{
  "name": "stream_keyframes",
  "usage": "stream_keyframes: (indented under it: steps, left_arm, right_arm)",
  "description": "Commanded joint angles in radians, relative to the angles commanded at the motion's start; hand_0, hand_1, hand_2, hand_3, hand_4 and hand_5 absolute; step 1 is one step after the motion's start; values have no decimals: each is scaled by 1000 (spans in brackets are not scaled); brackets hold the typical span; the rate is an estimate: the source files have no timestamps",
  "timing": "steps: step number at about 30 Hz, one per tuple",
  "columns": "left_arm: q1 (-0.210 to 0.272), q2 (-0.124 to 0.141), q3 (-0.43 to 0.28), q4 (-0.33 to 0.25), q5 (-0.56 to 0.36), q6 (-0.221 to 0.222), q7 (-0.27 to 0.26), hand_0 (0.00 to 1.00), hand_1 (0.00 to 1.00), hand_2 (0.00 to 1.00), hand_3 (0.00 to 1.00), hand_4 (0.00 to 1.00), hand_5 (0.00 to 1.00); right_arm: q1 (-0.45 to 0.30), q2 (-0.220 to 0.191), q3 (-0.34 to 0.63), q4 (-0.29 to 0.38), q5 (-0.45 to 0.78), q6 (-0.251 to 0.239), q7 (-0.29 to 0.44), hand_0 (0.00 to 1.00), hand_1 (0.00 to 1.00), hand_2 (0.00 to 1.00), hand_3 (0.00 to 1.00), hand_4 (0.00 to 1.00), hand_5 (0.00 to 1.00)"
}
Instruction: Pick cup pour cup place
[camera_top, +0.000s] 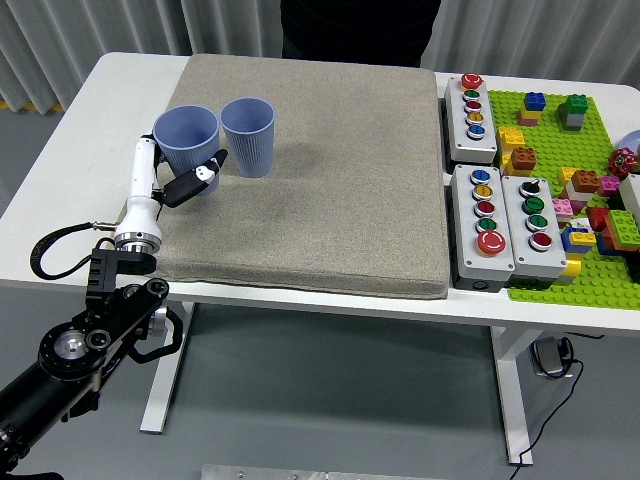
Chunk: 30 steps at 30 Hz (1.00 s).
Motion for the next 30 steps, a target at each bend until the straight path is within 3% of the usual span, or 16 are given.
stream_keyframes:
  steps: [9,12,17,30]
  left_arm:
    - [22,-29,33,43,-55,29,-93,563,559,559,558,804,250]
    - [21,-31,48,62,-90,58,-151,563,559,559,558,804,250]
    - [23,-37,65,98,-150,61,-227,565,573,569,562,805,260]
    - [23,-47,93,145,-188,61,-252,567,575,570,563,811,269]
  right_arm:
    - [1,3,-4,0,2,1,-2,703,682,606,602,42,398]
    - [1,4,-3,1,-1,2,-3,703,682,606,602,42,398]
    - [-1,3,-1,1,-6,4,-3,703,682,605,602,43,398]
    - [-5,3,3,1,-18,6,-4,703,682,606,602,44,391]
